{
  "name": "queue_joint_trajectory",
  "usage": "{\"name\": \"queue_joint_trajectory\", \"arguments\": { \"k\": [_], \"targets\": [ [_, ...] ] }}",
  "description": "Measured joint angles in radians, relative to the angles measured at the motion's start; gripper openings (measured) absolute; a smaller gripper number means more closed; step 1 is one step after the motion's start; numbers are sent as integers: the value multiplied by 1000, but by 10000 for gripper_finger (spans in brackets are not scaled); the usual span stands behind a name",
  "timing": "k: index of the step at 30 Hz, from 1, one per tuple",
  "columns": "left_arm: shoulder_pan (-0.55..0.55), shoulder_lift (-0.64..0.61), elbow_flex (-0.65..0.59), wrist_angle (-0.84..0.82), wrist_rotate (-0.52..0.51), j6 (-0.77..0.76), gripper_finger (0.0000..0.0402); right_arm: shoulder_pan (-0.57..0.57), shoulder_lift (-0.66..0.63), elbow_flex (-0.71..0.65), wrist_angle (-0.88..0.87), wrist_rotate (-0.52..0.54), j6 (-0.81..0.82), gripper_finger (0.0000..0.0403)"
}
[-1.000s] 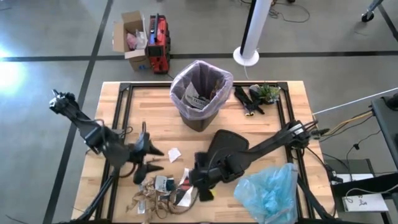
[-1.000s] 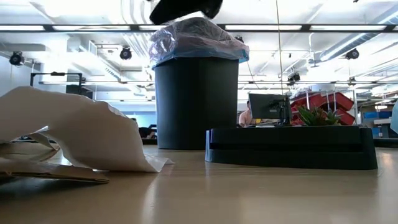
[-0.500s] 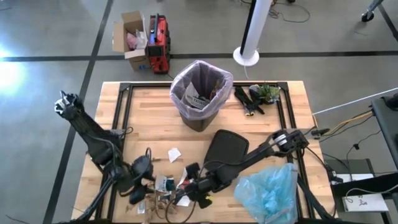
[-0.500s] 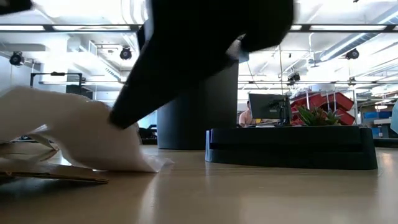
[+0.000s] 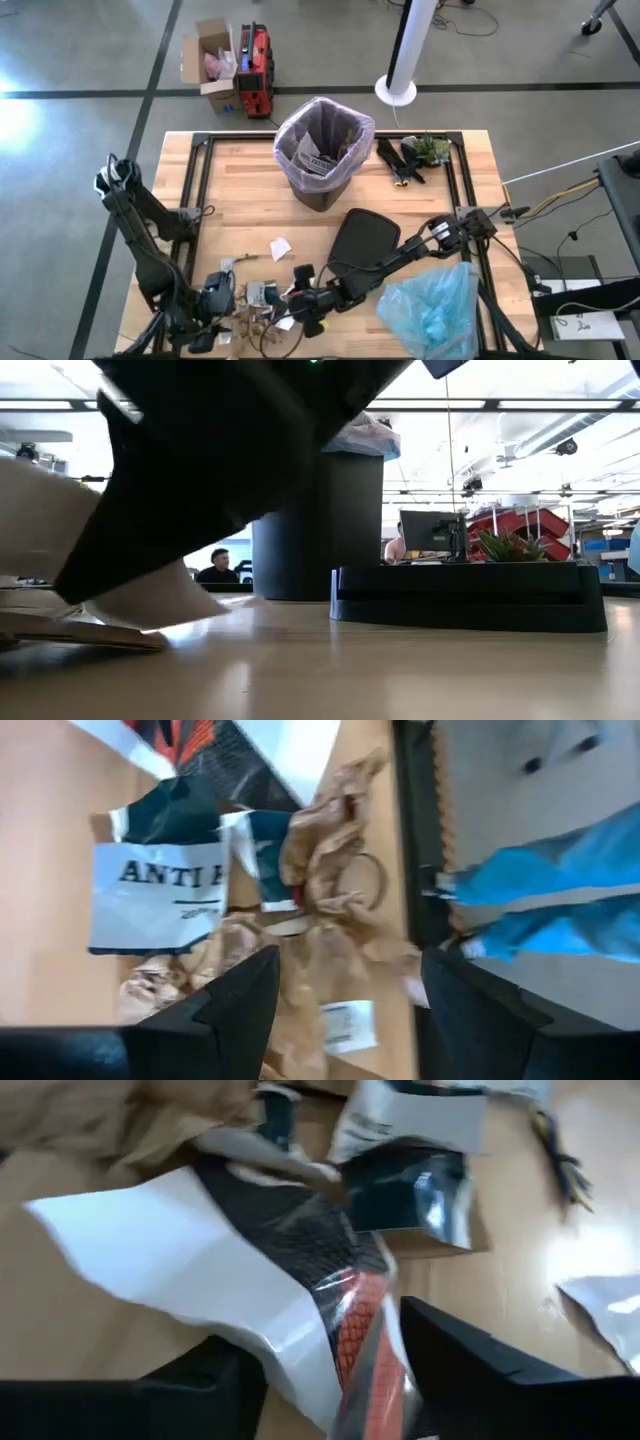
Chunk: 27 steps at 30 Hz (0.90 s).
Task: Place trash/remove bag and relplace
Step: Put the white paper into the black trash bin
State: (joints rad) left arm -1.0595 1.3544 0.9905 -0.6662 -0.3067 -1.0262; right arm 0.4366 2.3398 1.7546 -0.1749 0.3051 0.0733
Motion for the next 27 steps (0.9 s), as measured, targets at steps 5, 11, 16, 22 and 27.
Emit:
{"name": "queue_joint_trajectory", "arguments": {
  "k": [5, 11, 16, 22, 27],
  "targets": [
    [-1, 6, 7, -26, -10, 7, 222, -8, -24, 0, -19, 26, 121, 70],
    [0, -42, 11, -82, -107, 45, 221, -19, -163, 2, -114, 37, 156, 15],
    [0, -88, 11, -94, -273, 49, 227, -40, -324, 1, -175, 41, 154, 21],
    [1, -108, 11, -93, -418, 51, 234, -90, -507, 2, -155, 163, 151, 2],
    [1, -110, 11, -94, -443, 60, 225, -174, -604, 2, -78, 338, 118, 2]
  ]
}}
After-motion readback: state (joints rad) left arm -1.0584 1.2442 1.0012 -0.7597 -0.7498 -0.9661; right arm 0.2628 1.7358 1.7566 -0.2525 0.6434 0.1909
